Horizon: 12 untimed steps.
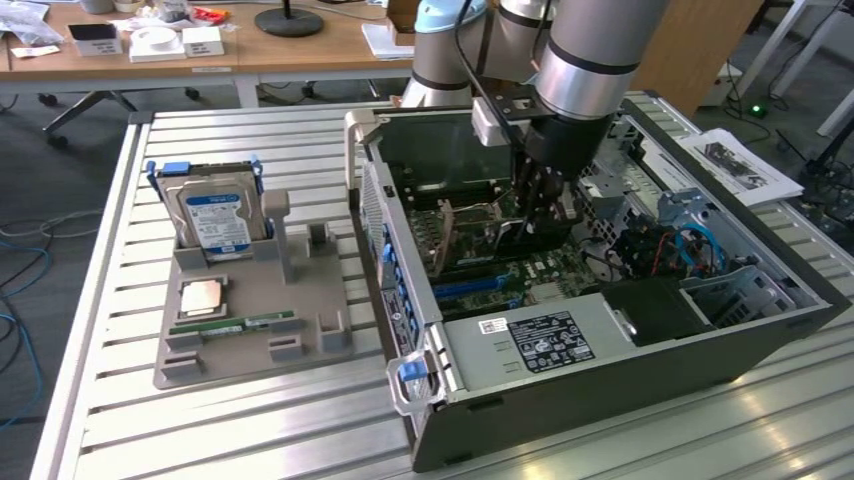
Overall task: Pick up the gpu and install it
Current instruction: 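Insert the gpu into the slot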
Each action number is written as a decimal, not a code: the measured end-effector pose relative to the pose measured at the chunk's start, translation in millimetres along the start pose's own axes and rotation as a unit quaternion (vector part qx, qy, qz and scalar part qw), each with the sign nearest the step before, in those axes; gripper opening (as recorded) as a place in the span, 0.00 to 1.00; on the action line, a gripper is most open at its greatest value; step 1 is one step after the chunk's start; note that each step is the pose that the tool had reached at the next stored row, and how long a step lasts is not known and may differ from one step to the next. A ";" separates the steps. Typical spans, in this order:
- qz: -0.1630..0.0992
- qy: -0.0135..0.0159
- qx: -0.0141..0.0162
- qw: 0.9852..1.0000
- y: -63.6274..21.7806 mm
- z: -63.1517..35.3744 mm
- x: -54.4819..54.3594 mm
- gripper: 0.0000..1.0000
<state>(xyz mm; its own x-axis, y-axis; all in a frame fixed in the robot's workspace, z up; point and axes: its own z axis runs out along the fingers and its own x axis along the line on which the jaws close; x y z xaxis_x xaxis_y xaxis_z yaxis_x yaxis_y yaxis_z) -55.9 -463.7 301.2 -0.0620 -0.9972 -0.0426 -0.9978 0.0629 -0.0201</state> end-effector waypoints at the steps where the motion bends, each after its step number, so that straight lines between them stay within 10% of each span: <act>1: 0.000 0.000 0.000 1.000 0.0 0.1 0.0 0.27; 12: 0.000 0.000 0.000 1.000 4.4 1.6 0.3 0.27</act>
<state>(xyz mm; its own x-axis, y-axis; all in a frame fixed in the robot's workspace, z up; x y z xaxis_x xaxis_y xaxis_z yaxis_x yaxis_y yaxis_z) -60.3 -463.7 299.6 -0.0620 -0.9972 -0.0428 -0.9978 0.0630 -0.0202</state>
